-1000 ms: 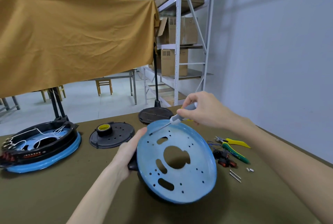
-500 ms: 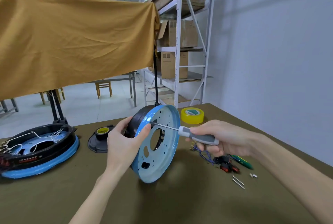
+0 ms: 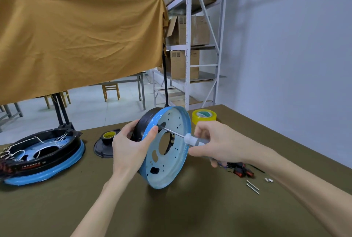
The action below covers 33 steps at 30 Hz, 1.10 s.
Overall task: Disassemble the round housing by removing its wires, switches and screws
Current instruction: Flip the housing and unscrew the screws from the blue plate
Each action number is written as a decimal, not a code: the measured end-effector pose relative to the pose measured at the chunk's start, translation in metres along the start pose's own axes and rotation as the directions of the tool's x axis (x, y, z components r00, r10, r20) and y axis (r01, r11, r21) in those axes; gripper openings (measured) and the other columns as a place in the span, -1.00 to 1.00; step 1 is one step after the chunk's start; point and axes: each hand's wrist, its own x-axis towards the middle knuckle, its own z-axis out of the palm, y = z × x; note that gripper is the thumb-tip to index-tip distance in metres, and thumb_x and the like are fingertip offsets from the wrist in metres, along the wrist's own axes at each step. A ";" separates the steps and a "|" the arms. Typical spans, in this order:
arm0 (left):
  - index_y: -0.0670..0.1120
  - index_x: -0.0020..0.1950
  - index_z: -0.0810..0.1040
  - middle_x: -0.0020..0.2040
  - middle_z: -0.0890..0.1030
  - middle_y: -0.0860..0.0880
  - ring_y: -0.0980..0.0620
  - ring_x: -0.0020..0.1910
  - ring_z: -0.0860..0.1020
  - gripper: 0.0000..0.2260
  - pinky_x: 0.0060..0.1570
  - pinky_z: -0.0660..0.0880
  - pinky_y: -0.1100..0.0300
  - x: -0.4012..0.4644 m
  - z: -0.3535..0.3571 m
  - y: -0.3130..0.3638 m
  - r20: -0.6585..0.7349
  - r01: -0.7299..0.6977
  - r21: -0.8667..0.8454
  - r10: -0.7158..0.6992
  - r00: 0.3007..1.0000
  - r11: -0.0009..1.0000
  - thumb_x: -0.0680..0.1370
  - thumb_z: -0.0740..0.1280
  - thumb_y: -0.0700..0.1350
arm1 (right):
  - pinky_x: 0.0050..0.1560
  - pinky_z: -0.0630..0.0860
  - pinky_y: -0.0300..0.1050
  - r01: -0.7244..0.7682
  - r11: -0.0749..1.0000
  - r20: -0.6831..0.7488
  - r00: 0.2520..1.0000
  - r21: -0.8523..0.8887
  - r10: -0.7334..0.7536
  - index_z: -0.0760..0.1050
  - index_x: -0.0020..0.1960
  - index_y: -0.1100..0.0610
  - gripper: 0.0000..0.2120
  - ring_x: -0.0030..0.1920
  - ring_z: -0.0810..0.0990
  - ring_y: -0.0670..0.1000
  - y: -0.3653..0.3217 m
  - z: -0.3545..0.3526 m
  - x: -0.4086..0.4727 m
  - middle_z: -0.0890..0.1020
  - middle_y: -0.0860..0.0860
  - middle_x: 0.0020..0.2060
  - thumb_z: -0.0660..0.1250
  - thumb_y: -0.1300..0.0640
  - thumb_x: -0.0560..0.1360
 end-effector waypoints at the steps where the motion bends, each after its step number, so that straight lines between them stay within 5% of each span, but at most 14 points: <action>1: 0.09 0.23 0.65 0.05 0.70 0.24 0.33 0.06 0.61 -0.59 -0.08 0.53 0.44 0.000 0.000 -0.001 -0.007 0.011 -0.002 -0.011 1.000 1.000 0.44 0.55 0.18 | -0.44 0.40 -0.20 0.047 0.992 -0.093 0.994 -0.119 -0.058 0.42 -0.08 0.04 -0.72 -0.43 0.50 -0.07 -0.005 0.002 0.000 0.58 -0.04 -0.31 0.49 -0.04 0.48; 3: 0.05 0.26 0.65 0.08 0.71 0.18 0.25 0.07 0.64 -0.55 0.00 0.60 0.29 0.000 0.000 -0.003 -0.019 0.037 -0.017 -0.037 0.999 0.999 0.45 0.53 0.21 | -0.41 0.34 -0.16 0.079 0.962 -0.208 0.969 -0.261 -0.136 0.43 -0.12 0.06 -0.72 -0.40 0.43 -0.07 -0.018 0.004 0.000 0.54 -0.07 -0.32 0.42 -0.11 0.51; 5: 0.03 0.26 0.66 0.07 0.71 0.15 0.19 0.07 0.65 -0.51 0.03 0.63 0.20 0.000 -0.001 -0.004 -0.032 0.060 -0.039 -0.061 0.998 0.997 0.43 0.51 0.26 | -0.44 0.26 -0.10 0.032 0.971 -0.167 0.983 -0.236 -0.073 0.38 -0.24 0.21 -0.53 -0.51 0.30 -0.07 -0.027 0.001 0.002 0.42 -0.08 -0.49 0.30 -0.18 0.58; 8: 0.02 0.26 0.66 0.08 0.71 0.14 0.14 0.08 0.66 -0.50 0.02 0.63 0.17 0.000 -0.002 -0.004 -0.028 0.079 -0.045 -0.080 0.996 0.996 0.44 0.51 0.26 | -0.47 0.18 -0.11 -0.001 0.966 -0.090 0.996 -0.258 -0.023 0.33 -0.29 0.14 -0.51 -0.60 0.16 -0.06 -0.032 -0.003 0.007 0.21 -0.10 -0.61 0.23 -0.21 0.62; 13: 0.04 0.21 0.68 0.00 0.74 0.13 0.11 0.00 0.70 -0.44 -0.06 0.64 0.16 -0.001 -0.002 0.002 0.004 0.157 -0.111 -0.158 0.987 0.981 0.36 0.48 0.38 | -0.50 0.40 -0.22 0.027 0.976 -0.096 0.994 -0.216 -0.048 0.46 0.00 0.08 -0.70 -0.50 0.58 -0.07 -0.029 -0.003 0.003 0.66 0.05 -0.30 0.31 -0.17 0.60; 17: 0.07 0.04 0.71 -0.11 0.76 0.15 0.12 -0.13 0.73 -0.62 -0.30 0.59 0.33 -0.004 0.005 0.005 0.089 0.296 -0.218 -0.283 0.955 0.930 0.40 0.46 0.31 | -0.35 0.40 -0.03 0.002 0.927 -0.150 0.987 -0.374 -0.063 0.46 -0.04 0.12 -0.72 -0.29 0.51 0.01 -0.032 0.002 0.005 0.52 -0.02 -0.30 0.36 -0.10 0.55; 21: 0.07 -0.12 0.78 -0.13 0.78 0.02 0.06 -0.19 0.75 -0.68 -0.35 0.59 0.29 -0.012 0.011 0.003 0.206 0.449 -0.254 -0.405 0.891 0.857 0.49 0.43 0.30 | -0.44 0.19 -0.12 -0.066 0.891 -0.158 0.987 -0.449 -0.006 0.21 -0.41 0.09 -0.50 -0.57 0.27 -0.04 -0.042 -0.005 0.010 0.23 -0.06 -0.54 0.21 -0.10 0.62; 24: 0.15 -0.14 0.76 -0.12 0.78 0.01 0.05 -0.18 0.75 -0.69 -0.26 0.58 0.22 -0.015 0.014 0.003 0.226 0.479 -0.257 -0.430 0.874 0.839 0.47 0.41 0.35 | -0.47 0.29 -0.16 -0.038 0.887 -0.118 0.993 -0.461 -0.019 0.33 -0.37 0.13 -0.55 -0.58 0.37 0.05 -0.043 -0.013 0.012 0.41 -0.04 -0.58 0.25 -0.04 0.63; 27: 0.18 -0.14 0.76 -0.12 0.78 0.03 0.07 -0.19 0.75 -0.70 -0.29 0.59 0.25 -0.015 0.014 0.004 0.219 0.487 -0.273 -0.439 0.871 0.830 0.44 0.42 0.37 | -0.42 0.44 -0.13 0.018 0.873 -0.110 0.991 -0.488 -0.082 0.54 -0.07 0.16 -0.73 -0.35 0.64 0.11 -0.045 -0.015 0.009 0.67 0.10 -0.31 0.30 -0.05 0.60; 30: 0.16 -0.16 0.76 -0.13 0.78 0.03 0.09 -0.21 0.75 -0.67 -0.34 0.58 0.29 -0.017 0.015 0.004 0.214 0.490 -0.274 -0.444 0.870 0.827 0.45 0.41 0.38 | -0.36 0.29 -0.08 0.018 0.808 -0.161 0.977 -0.589 -0.139 0.47 0.02 0.06 -0.83 -0.17 0.55 0.12 -0.048 -0.013 0.006 0.57 0.04 -0.15 0.32 -0.04 0.56; 33: 0.14 -0.22 0.76 -0.14 0.78 0.02 0.08 -0.23 0.75 -0.64 -0.25 0.57 0.20 -0.019 0.017 0.002 0.222 0.523 -0.263 -0.477 0.850 0.811 0.42 0.41 0.40 | -0.38 0.27 -0.09 -0.046 0.790 -0.166 0.984 -0.612 -0.072 0.44 -0.21 0.09 -0.72 -0.35 0.49 0.06 -0.048 -0.012 0.009 0.50 -0.02 -0.35 0.28 -0.08 0.56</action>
